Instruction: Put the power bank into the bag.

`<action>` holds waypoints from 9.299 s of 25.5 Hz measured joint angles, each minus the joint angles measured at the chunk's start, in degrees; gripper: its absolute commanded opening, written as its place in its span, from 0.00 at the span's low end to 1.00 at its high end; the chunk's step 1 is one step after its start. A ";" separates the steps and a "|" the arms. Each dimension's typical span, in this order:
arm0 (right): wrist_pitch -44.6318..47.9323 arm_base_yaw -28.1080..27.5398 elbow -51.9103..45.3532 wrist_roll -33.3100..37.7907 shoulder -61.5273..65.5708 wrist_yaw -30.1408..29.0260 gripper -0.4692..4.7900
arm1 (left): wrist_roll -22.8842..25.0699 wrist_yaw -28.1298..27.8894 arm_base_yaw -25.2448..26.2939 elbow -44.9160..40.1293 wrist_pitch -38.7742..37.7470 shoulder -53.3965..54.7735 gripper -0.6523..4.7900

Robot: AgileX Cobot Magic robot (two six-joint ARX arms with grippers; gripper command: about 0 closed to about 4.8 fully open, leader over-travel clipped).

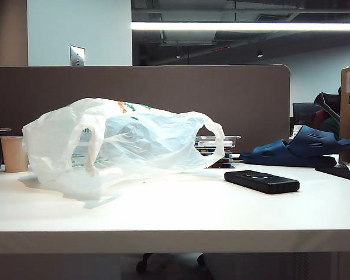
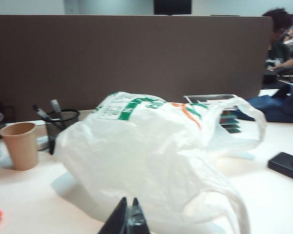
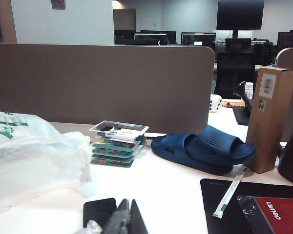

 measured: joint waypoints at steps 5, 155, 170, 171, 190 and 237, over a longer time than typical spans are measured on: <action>-6.51 0.00 8.50 0.02 6.51 0.13 0.09 | 0.02 4.17 0.00 1.60 -3.52 0.00 0.19; -42.82 20.28 88.21 -9.92 128.76 8.35 1.00 | -0.02 23.65 0.00 7.52 -19.69 0.00 0.16; -42.97 20.33 88.61 -9.92 130.03 9.73 1.00 | -0.02 23.65 0.00 7.52 -19.69 0.00 0.16; -42.99 20.35 88.61 -9.92 130.03 9.77 1.00 | -0.02 23.65 0.00 7.52 -19.67 0.00 0.16; -44.09 20.35 88.96 -9.75 130.01 9.73 0.41 | -0.02 23.65 0.00 7.52 -18.14 0.00 0.18; -46.01 27.56 88.50 -8.79 124.56 5.05 0.41 | 0.04 27.56 0.00 12.09 10.45 36.57 0.70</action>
